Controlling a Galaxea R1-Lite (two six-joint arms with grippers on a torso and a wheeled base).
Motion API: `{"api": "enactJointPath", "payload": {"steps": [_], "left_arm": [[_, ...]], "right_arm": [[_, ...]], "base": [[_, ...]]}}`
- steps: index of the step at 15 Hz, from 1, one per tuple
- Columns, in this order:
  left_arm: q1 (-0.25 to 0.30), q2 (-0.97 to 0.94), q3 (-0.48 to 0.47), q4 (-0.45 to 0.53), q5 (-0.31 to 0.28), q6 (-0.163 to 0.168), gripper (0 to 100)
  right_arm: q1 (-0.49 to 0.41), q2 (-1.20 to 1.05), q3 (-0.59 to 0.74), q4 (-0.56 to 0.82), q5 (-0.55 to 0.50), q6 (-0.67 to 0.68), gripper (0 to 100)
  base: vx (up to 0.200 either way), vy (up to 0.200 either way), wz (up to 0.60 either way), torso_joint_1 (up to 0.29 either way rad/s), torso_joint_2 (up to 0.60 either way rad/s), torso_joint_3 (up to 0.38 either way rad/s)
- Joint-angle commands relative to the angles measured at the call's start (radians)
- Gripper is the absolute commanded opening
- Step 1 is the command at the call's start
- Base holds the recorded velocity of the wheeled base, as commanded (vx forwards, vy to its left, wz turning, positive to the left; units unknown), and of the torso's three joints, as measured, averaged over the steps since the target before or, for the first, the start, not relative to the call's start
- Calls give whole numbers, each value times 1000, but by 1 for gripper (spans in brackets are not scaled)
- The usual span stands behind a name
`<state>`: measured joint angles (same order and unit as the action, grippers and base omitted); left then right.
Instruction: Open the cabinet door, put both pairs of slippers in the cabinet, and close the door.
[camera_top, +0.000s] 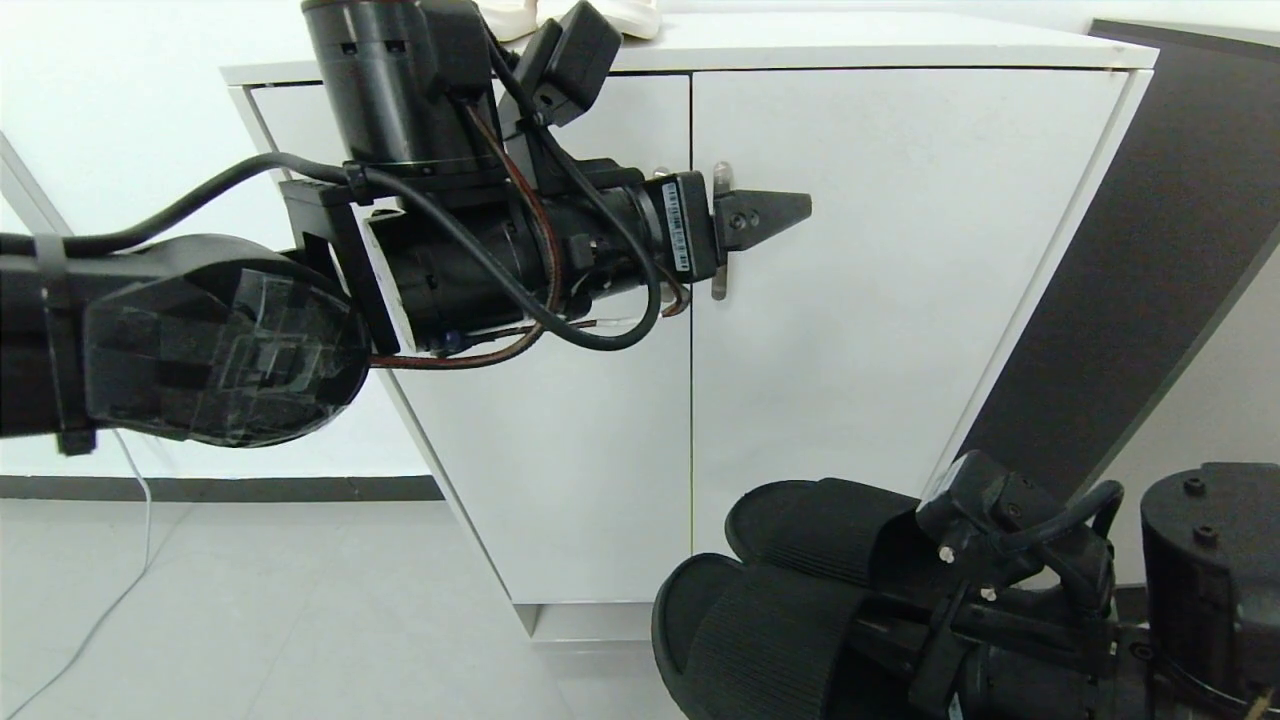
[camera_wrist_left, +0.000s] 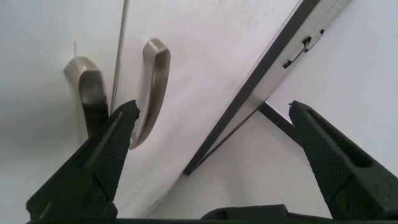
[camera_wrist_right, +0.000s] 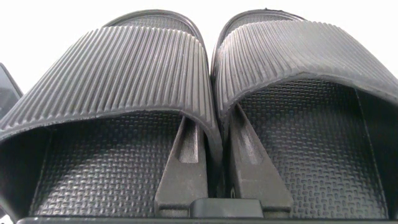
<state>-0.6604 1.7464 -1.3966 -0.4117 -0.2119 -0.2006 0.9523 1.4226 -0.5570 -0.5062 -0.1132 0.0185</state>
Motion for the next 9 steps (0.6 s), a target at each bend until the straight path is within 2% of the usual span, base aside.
{"api": "enactJointPath", "payload": {"steps": [1,4,9], "left_arm": [[-1,28,-27,-1,14,0,100],[-2,48,-44,1,45,1,100],[-7,56,-45,7,48,13,100]], "right_arm": [[0,1,0,0,0,0,0],[0,1,0,0,0,0,0],[0,1,2,0,0,-12,0]], "base": [[0,0,0,0,0,0],[0,0,0,0,0,0],[0,0,0,0,0,0]]}}
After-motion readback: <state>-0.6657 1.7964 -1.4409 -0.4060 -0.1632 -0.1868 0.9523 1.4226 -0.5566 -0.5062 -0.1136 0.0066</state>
